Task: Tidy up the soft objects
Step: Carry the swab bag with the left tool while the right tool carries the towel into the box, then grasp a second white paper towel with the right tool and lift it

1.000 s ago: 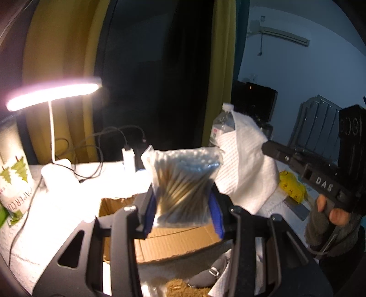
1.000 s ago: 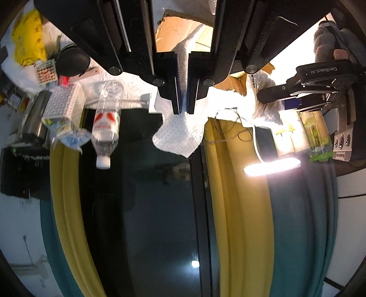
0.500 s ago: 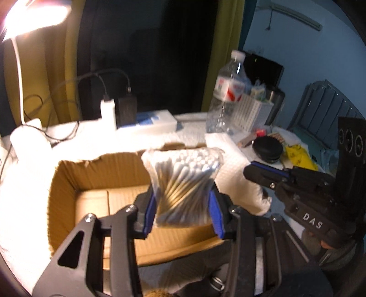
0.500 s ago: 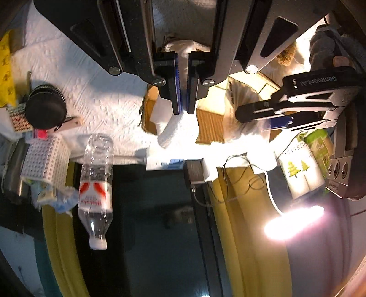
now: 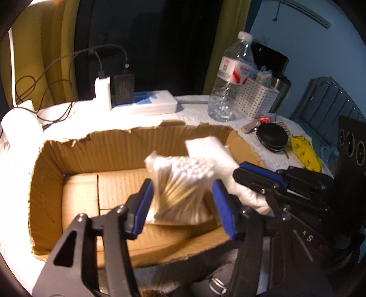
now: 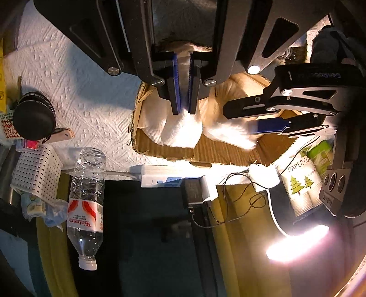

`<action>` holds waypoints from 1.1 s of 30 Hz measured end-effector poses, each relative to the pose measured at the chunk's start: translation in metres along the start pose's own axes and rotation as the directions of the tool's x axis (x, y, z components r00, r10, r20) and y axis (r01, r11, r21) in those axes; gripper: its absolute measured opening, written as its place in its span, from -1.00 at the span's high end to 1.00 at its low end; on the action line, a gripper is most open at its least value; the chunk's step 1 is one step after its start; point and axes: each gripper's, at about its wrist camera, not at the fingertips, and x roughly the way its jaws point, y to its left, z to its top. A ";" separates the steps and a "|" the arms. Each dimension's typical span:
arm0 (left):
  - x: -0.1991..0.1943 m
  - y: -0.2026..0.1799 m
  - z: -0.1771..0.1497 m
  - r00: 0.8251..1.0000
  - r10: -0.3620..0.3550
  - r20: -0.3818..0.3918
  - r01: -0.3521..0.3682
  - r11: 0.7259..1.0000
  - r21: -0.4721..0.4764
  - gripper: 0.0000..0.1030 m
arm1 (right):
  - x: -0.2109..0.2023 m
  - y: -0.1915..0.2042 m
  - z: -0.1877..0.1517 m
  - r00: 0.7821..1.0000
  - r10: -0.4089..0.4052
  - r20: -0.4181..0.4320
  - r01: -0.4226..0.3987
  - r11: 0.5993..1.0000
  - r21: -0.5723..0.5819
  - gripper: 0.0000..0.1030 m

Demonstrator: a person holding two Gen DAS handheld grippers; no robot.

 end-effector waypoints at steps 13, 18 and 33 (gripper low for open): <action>-0.061 0.008 -0.006 0.994 0.030 0.110 -0.028 0.999 -0.019 -0.42 | -0.046 0.015 0.006 0.995 -0.085 0.058 0.086 0.996 -0.014 0.33; -0.084 0.011 -0.016 0.990 0.030 0.141 -0.028 0.999 -0.019 -0.43 | -0.066 0.028 0.004 0.992 -0.098 0.079 0.099 0.995 -0.018 0.33; -0.132 0.015 -0.054 0.985 0.012 0.173 -0.011 1.000 -0.005 -0.53 | -0.097 0.068 -0.021 0.991 -0.115 0.063 0.117 0.993 -0.023 -0.02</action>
